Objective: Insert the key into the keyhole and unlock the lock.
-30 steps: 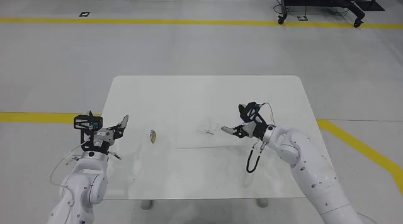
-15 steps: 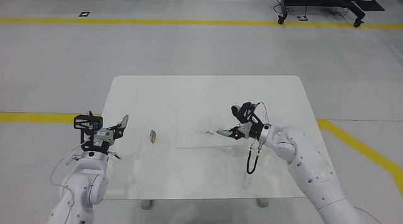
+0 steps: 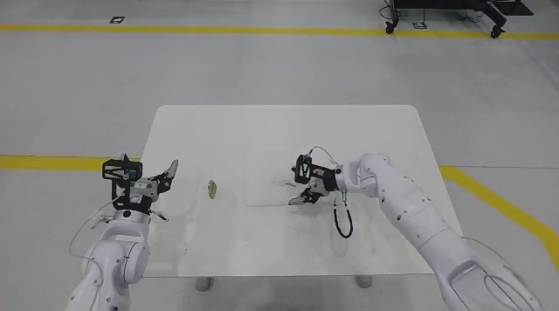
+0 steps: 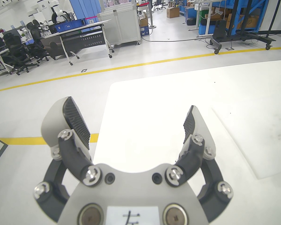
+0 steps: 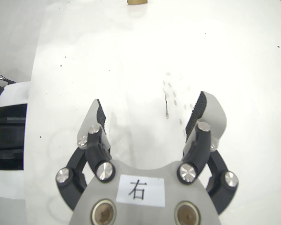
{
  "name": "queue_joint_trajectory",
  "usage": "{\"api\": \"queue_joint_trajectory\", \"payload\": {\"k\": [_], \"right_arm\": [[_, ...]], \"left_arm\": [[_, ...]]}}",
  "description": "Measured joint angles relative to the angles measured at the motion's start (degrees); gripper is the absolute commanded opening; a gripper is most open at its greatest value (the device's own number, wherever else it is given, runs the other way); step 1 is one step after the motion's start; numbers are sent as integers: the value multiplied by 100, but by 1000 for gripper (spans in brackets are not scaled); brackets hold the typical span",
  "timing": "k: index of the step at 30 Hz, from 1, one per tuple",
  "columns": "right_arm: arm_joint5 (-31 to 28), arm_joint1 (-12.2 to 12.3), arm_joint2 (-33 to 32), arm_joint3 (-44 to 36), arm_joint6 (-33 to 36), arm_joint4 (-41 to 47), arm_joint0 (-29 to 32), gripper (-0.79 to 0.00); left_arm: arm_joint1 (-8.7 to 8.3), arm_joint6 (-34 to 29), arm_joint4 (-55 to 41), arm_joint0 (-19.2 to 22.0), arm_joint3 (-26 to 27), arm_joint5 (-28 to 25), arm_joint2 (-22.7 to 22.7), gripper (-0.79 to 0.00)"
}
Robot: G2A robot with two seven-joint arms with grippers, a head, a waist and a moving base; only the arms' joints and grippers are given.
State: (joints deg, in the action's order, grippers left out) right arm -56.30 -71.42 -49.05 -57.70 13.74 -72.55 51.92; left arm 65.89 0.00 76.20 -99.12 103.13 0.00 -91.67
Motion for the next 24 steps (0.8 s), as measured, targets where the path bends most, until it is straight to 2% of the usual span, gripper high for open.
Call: {"api": "queue_joint_trajectory", "payload": {"k": [3, 6, 10, 11, 13, 14, 24], "right_arm": [[456, -117, 210, 270, 191, -38, -161, -446], [491, -235, 409, 484, 240, 72, -349, -477], [442, -329, 567, 728, 36, 51, -530, -619], [447, -343, 595, 763, 2, 22, -556, -674], [466, -370, 652, 831, -52, -42, -604, -717], [468, -381, 673, 856, -72, -63, -622, -785], [522, -404, 787, 839, -276, -401, -685, -785]], "left_arm": [[0, 0, 0, 0, 0, 0, 0, 0], [0, 0, 0, 0, 0, 0, 0, 0], [0, 0, 0, 0, 0, 0, 0, 0], [0, 0, 0, 0, 0, 0, 0, 0], [0, 0, 0, 0, 0, 0, 0, 0], [0, 0, 0, 0, 0, 0, 0, 0], [0, 0, 0, 0, 0, 0, 0, 0]]}}
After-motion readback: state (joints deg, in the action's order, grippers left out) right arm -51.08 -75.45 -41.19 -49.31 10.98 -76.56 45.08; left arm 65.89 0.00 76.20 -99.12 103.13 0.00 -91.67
